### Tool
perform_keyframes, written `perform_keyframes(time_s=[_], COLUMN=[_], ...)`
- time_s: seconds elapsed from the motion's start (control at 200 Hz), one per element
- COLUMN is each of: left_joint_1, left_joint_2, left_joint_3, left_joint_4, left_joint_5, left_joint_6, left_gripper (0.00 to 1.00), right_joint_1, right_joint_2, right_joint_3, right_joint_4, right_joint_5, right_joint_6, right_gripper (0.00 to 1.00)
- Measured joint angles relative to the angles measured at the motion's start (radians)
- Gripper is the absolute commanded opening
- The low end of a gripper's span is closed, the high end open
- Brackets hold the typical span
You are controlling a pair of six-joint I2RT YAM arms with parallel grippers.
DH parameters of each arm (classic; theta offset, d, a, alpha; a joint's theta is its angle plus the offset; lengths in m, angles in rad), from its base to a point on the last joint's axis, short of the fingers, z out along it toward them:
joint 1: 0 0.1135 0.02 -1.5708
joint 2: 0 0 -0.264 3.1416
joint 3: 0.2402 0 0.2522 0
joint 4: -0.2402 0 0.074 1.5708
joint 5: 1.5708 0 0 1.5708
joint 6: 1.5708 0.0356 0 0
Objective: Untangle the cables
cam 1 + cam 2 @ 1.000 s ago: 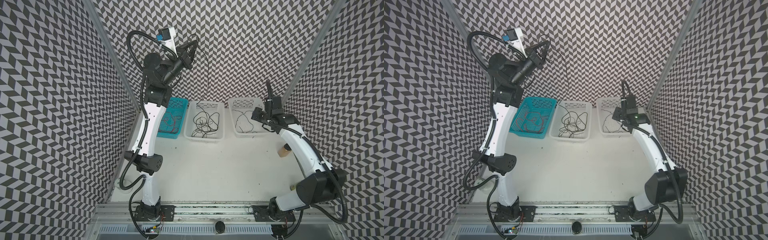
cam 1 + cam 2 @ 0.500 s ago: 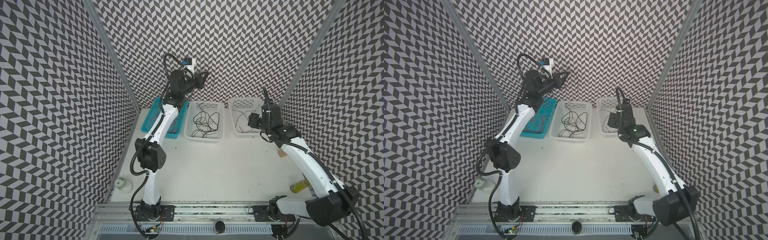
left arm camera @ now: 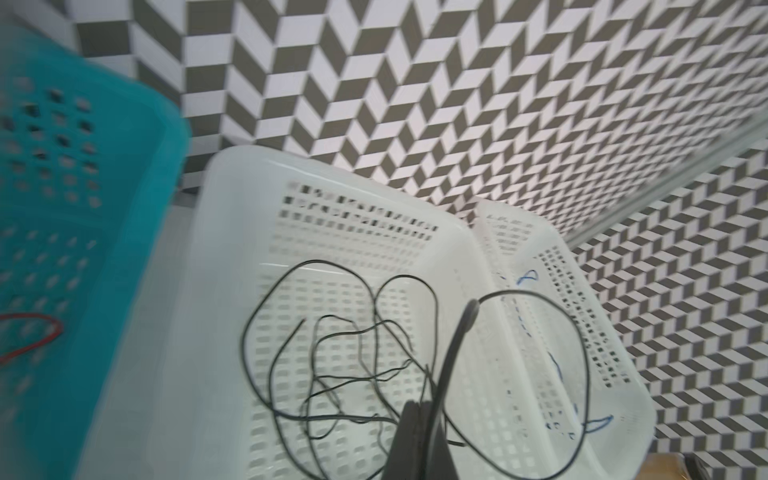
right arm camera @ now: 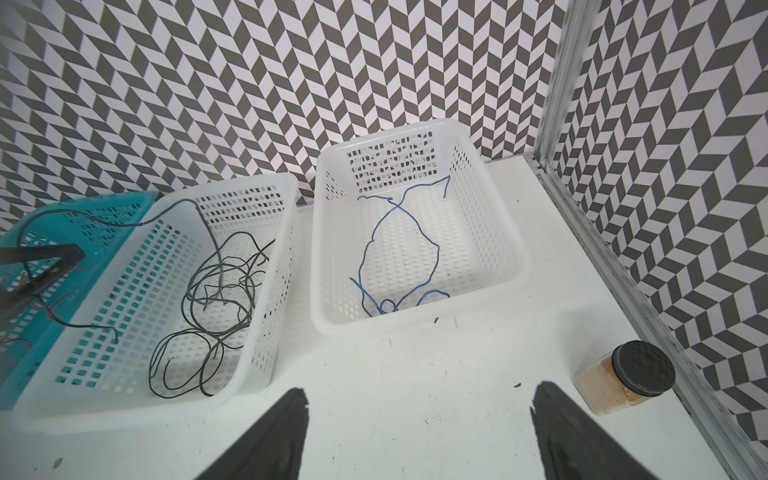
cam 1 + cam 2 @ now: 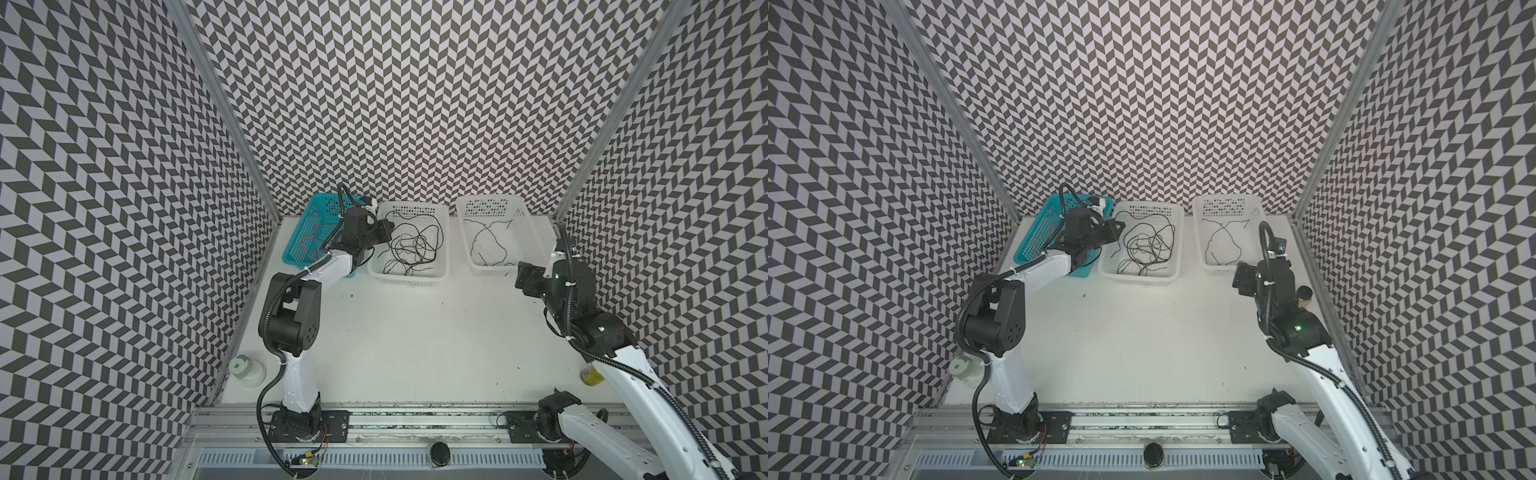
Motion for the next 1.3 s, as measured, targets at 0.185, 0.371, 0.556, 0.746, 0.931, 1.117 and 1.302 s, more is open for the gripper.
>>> perform_keyframes(time_s=[0.185, 0.371, 0.556, 0.746, 0.931, 1.117, 1.302], left_joint_1=[-0.019, -0.079, -0.092, -0.097, -0.106, -0.065, 0.045], left_joint_2=[0.001, 0.004, -0.054, -0.261, -0.491, -0.637, -0.812], left_joint_3=[0.018, 0.083, 0.064, -0.051, -0.238, -0.375, -0.711], left_joint_4=[-0.066, -0.152, -0.184, -0.203, -0.220, -0.290, -0.177], left_joint_5=[-0.064, -0.090, -0.130, -0.188, -0.295, -0.453, -0.620], left_joint_6=[0.024, 0.090, 0.111, 0.135, 0.178, 0.213, 0.250], left_gripper=[0.37, 0.66, 1.00, 1.00, 1.00, 1.00, 1.00], right_joint_1=[0.000, 0.000, -0.002, -0.010, -0.022, -0.073, -0.150], right_joint_2=[0.000, 0.010, 0.035, 0.040, 0.080, 0.154, 0.243], right_joint_3=[-0.027, -0.077, -0.149, -0.232, -0.259, -0.304, -0.422], right_joint_4=[-0.007, 0.008, 0.071, 0.201, 0.281, 0.397, 0.576], right_joint_5=[-0.019, -0.019, 0.029, 0.108, 0.155, 0.157, 0.078], right_joint_6=[0.014, 0.003, -0.033, -0.097, -0.134, -0.148, -0.182], right_gripper=[0.88, 1.00, 1.00, 1.00, 1.00, 1.00, 1.00])
